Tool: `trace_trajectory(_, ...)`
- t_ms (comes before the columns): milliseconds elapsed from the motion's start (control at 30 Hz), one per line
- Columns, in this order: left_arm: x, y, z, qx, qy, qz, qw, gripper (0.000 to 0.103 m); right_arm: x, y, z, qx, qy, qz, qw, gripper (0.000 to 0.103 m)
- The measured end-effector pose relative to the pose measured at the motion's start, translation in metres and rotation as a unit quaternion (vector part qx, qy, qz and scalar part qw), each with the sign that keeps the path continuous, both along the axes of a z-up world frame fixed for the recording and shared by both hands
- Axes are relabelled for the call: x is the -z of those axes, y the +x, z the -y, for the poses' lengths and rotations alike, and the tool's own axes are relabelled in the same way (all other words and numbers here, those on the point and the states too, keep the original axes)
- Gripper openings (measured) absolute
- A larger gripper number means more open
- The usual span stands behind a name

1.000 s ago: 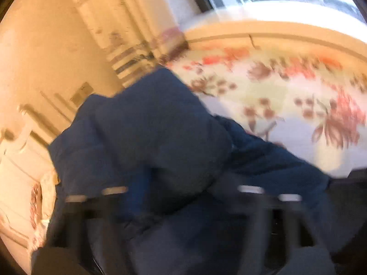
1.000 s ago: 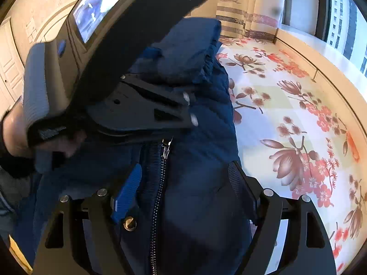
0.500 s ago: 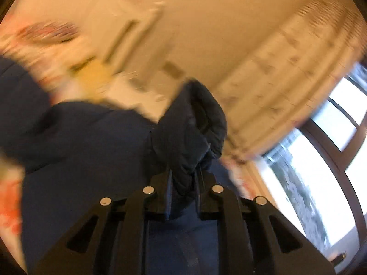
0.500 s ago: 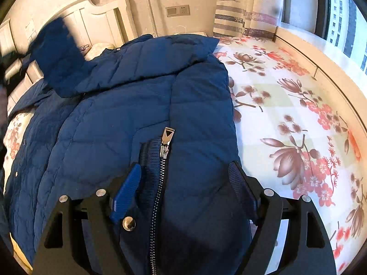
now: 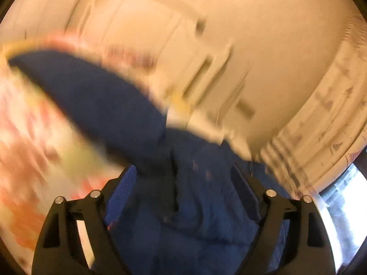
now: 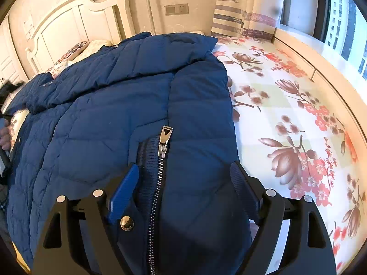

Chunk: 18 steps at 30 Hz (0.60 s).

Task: Fold large clothes

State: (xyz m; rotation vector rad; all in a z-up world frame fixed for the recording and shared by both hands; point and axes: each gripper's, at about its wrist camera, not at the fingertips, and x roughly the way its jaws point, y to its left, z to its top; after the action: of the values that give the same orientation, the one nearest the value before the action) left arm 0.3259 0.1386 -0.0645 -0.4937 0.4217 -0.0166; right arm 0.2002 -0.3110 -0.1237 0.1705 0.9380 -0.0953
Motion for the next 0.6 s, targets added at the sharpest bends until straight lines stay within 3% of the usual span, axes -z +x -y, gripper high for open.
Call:
trace_trajectory(67, -0.018, 0.003, 0.020, 0.033, 0.061, 0.008, 0.9976, 0.090, 0.000, 0.000, 0.000, 0.001, -0.001, 0.000, 1.000, 0.080)
trace_trajectory(167, -0.015, 0.031, 0.064, 0.121, 0.136, -0.050, 0.9821, 0.090, -0.001, -0.001, -0.001, 0.005, -0.005, 0.003, 1.000, 0.080)
trace_trajectory(233, 0.002, 0.048, 0.083, 0.145, 0.166, -0.090, 0.9711, 0.090, -0.005, -0.002, -0.004, 0.008, -0.020, -0.003, 1.000, 0.078)
trace_trajectory(333, 0.038, 0.079, 0.094, 0.164, 0.166, -0.157, 0.9596, 0.090, -0.034, -0.005, -0.010, -0.006, -0.041, 0.035, 0.999, 0.077)
trace_trajectory(433, 0.052, 0.073, 0.091, 0.176, 0.166, -0.155, 0.9579, 0.099, -0.071, 0.012, -0.015, -0.016, -0.138, 0.087, 0.986, 0.077)
trace_trajectory(500, 0.052, 0.074, 0.091, 0.183, 0.158, -0.142, 0.9599, 0.100, -0.084, 0.045, -0.010, -0.028, -0.165, 0.096, 0.981, 0.077)
trace_trajectory(600, 0.056, 0.070, 0.086, 0.187, 0.137, -0.141, 0.9625, 0.100, -0.082, 0.108, 0.015, -0.011, -0.113, 0.083, 0.990, 0.070)
